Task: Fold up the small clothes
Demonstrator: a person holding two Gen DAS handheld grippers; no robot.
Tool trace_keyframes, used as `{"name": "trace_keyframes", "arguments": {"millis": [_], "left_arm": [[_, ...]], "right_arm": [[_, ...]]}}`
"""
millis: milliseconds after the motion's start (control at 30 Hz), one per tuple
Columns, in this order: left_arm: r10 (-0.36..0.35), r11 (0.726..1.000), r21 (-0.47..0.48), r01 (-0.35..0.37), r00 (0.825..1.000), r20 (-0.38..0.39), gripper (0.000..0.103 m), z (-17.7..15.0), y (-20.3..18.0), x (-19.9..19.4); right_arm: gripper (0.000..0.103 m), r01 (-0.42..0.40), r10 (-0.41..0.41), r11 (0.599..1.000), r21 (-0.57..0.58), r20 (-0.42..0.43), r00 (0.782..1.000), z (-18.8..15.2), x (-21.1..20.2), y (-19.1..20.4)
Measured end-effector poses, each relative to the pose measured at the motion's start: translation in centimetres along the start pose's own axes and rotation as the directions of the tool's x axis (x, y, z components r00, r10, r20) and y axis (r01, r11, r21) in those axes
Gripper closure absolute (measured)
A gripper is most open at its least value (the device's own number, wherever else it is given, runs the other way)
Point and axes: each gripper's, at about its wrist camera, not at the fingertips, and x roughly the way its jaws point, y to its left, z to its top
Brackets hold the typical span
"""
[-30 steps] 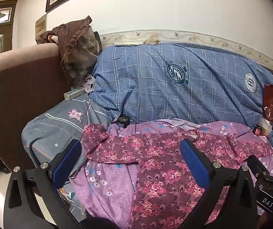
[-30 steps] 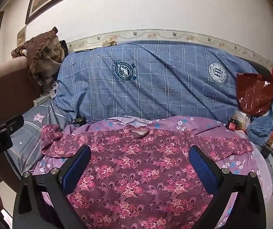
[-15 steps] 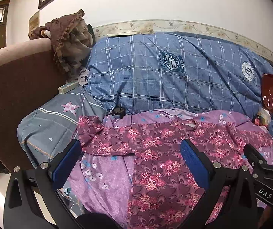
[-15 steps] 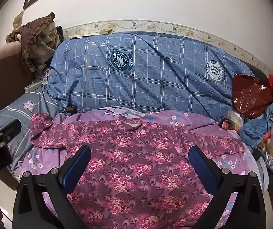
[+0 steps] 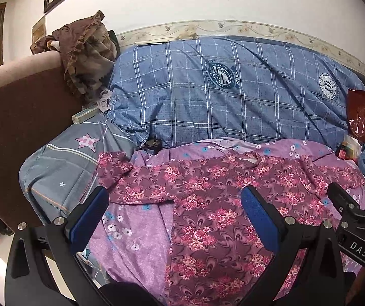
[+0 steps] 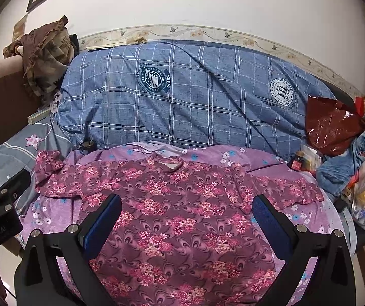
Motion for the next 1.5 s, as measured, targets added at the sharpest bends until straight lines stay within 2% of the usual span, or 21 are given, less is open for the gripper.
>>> {"name": "trace_keyframes", "arguments": {"millis": [467,600,867,1000,1133,1267,1300,1333,1400,1467,1500], "left_arm": [[0.005,1.0,0.0,-0.005,1.0,-0.029,0.0,-0.2,0.0,1.5],[-0.001,1.0,-0.005,0.001,0.998,-0.065,0.0,-0.5,-0.1,2.7],[-0.004,1.0,0.002,0.004,0.996,-0.091,0.0,-0.7,-0.6,4.5],[-0.027,1.0,0.005,0.028,0.992,-0.124,0.0,-0.6,-1.1,6.7],[-0.079,0.997,-0.023,0.076,0.973,-0.215,0.0,-0.7,-1.9,11.3],[-0.108,0.993,-0.078,0.086,0.935,-0.338,0.0,-0.8,-2.4,18.4],[-0.105,0.992,-0.107,0.07,0.923,-0.369,0.0,-0.8,-2.4,20.4],[-0.092,0.991,-0.127,0.047,0.921,-0.38,0.0,-0.8,-2.5,21.6],[-0.025,0.984,-0.17,-0.042,0.929,-0.37,0.0,-0.8,-2.6,24.2],[0.002,0.977,-0.2,-0.071,0.945,-0.326,0.0,-0.8,-2.8,25.1],[0.007,0.974,-0.214,-0.071,0.959,-0.284,0.0,-0.8,-3.2,25.6]], "right_arm": [[0.0,-0.007,0.007,1.0,-0.011,-0.02,1.0,-0.1,1.4,0.5],[0.0,-0.007,0.007,1.0,-0.006,-0.038,0.999,-0.4,2.3,0.4],[0.0,-0.001,0.0,1.0,-0.012,-0.061,0.998,-0.7,4.0,0.3],[0.0,0.006,-0.007,1.0,-0.007,-0.087,0.996,-0.8,5.8,-0.1],[0.0,0.027,-0.026,1.0,0.008,-0.114,0.993,-1.1,8.4,-1.3],[0.001,0.061,-0.049,0.996,0.068,-0.16,0.986,-1.6,12.7,-5.8],[0.001,0.071,-0.056,0.994,0.085,-0.168,0.984,-1.6,13.5,-7.2],[0.001,0.088,-0.066,0.99,0.115,-0.179,0.982,-1.8,14.6,-9.3],[0.001,0.151,-0.108,0.966,0.208,-0.206,0.973,-2.3,16.7,-14.9],[0.002,0.211,-0.141,0.929,0.304,-0.238,0.961,-3.3,18.5,-20.5],[0.002,0.245,-0.155,0.898,0.365,-0.26,0.953,-4.1,19.6,-24.2]]}}
